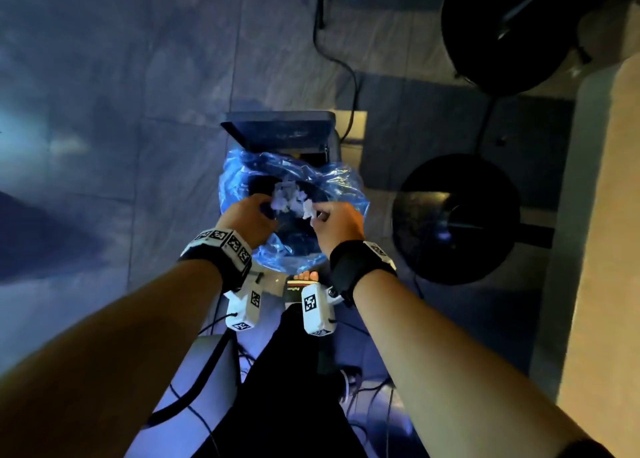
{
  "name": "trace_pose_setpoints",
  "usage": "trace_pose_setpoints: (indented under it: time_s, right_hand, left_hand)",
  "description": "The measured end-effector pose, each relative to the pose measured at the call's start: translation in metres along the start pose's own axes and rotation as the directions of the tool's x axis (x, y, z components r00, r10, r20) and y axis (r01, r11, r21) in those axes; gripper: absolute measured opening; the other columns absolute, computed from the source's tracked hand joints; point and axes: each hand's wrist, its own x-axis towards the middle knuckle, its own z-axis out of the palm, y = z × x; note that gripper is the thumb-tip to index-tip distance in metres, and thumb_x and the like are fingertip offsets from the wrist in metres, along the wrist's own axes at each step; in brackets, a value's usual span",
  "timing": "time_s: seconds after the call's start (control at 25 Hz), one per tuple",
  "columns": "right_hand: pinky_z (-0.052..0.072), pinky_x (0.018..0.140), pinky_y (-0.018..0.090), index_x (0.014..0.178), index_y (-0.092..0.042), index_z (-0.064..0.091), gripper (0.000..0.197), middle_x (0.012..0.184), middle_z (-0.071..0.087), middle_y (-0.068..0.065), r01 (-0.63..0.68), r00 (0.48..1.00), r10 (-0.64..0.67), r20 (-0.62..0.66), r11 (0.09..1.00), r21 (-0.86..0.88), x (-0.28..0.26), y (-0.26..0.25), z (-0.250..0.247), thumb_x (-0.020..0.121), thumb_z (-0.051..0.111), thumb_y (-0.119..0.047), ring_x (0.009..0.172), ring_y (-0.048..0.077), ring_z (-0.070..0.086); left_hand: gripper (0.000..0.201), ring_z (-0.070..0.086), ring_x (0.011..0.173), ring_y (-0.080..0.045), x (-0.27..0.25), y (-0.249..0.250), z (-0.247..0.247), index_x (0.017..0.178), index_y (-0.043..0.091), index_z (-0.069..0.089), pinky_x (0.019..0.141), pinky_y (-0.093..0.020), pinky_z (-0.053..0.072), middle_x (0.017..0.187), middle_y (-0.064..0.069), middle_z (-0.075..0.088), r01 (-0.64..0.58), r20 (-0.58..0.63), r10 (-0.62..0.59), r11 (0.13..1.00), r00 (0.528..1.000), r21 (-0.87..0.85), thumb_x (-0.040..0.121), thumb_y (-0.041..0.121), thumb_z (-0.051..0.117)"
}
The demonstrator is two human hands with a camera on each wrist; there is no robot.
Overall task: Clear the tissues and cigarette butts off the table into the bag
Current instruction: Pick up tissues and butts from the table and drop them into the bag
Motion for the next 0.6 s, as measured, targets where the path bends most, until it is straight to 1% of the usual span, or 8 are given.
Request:
trace_pose_setpoints:
  time_s: [0.08,0.16,0.2,0.24,0.32,0.4,0.48,0.6]
  right_hand:
    - [0.054,0.093,0.037,0.119,-0.02,0.069,0.031,0.102,0.074,0.006,-0.005,0.998,0.003,0.065,0.999,0.036,0.001,-0.001,0.002,0.091,0.058,-0.011,0.095,0.024,0.068]
    - [0.055,0.092,0.04,0.121,-0.019,0.068,0.033,0.096,0.073,0.005,-0.012,0.994,0.004,0.108,0.997,0.076,-0.007,0.001,-0.002,0.091,0.057,-0.01,0.092,0.027,0.069]
    - [0.054,0.093,0.039,0.123,-0.019,0.066,0.035,0.096,0.071,0.003,-0.011,0.993,0.001,0.117,0.997,0.079,-0.014,0.002,-0.007,0.091,0.058,-0.009,0.095,0.027,0.068]
    - [0.052,0.096,0.036,0.126,-0.019,0.064,0.037,0.1,0.07,0.003,-0.002,0.993,-0.007,0.121,0.997,0.075,-0.022,0.004,-0.013,0.091,0.058,-0.008,0.1,0.026,0.067]
    - [0.048,0.1,0.028,0.131,-0.018,0.061,0.04,0.119,0.067,0.003,0.008,0.991,-0.026,0.133,0.991,0.133,-0.04,0.007,-0.028,0.093,0.056,-0.005,0.114,0.02,0.062]
    - [0.044,0.104,0.026,0.132,-0.014,0.059,0.039,0.134,0.061,0.004,0.029,0.99,-0.058,0.13,0.976,0.216,-0.062,0.009,-0.046,0.095,0.053,-0.002,0.123,0.018,0.057]
    - [0.046,0.103,0.028,0.128,-0.011,0.063,0.036,0.128,0.065,0.006,0.065,0.996,-0.077,0.044,0.968,0.241,-0.081,0.01,-0.057,0.095,0.055,-0.001,0.116,0.017,0.06]
    - [0.049,0.086,0.023,0.112,-0.012,0.073,0.027,0.098,0.071,0.002,0.157,0.985,-0.129,-0.116,0.947,0.279,-0.128,0.013,-0.088,0.089,0.061,-0.002,0.087,0.01,0.064]
  left_hand:
    - [0.045,0.067,0.093,-0.025,-0.002,-0.008,0.0,0.127,0.027,0.058,0.076,-0.03,0.05,0.104,-0.005,0.073,0.003,0.033,-0.005,0.998,0.999,0.061,0.085,0.041,0.064]
    - [0.038,0.066,0.102,-0.027,-0.009,-0.011,-0.002,0.122,0.024,0.063,0.084,-0.032,0.051,0.108,-0.004,0.072,-0.026,0.062,0.02,0.995,0.998,0.099,0.088,0.04,0.062]
    - [0.034,0.066,0.102,-0.028,-0.016,-0.009,-0.003,0.117,0.024,0.066,0.086,-0.033,0.051,0.107,-0.003,0.072,-0.04,0.063,0.034,0.994,0.997,0.099,0.087,0.039,0.062]
    - [0.03,0.066,0.102,-0.028,-0.022,-0.009,-0.003,0.112,0.025,0.068,0.087,-0.034,0.052,0.106,-0.002,0.073,-0.064,0.049,0.06,0.994,0.997,0.085,0.086,0.038,0.063]
    - [0.024,0.067,0.1,-0.027,-0.037,-0.003,-0.003,0.104,0.028,0.071,0.087,-0.035,0.053,0.104,-0.001,0.073,-0.11,0.029,0.109,0.993,0.994,0.035,0.083,0.035,0.064]
    - [0.021,0.068,0.095,-0.025,-0.056,0.007,-0.003,0.099,0.025,0.072,0.086,-0.035,0.054,0.098,0.0,0.074,-0.148,0.019,0.148,0.989,0.989,0.003,0.081,0.033,0.065]
    - [0.021,0.069,0.09,-0.021,-0.073,0.016,-0.001,0.097,0.022,0.073,0.087,-0.036,0.054,0.093,0.0,0.074,-0.232,-0.005,0.232,0.973,0.973,-0.015,0.082,0.035,0.067]
    - [0.02,0.071,0.09,-0.016,-0.108,0.049,-0.001,0.103,0.018,0.075,0.092,-0.037,0.055,0.097,0.0,0.077,-0.347,-0.024,0.346,0.937,0.938,-0.031,0.085,0.026,0.073]
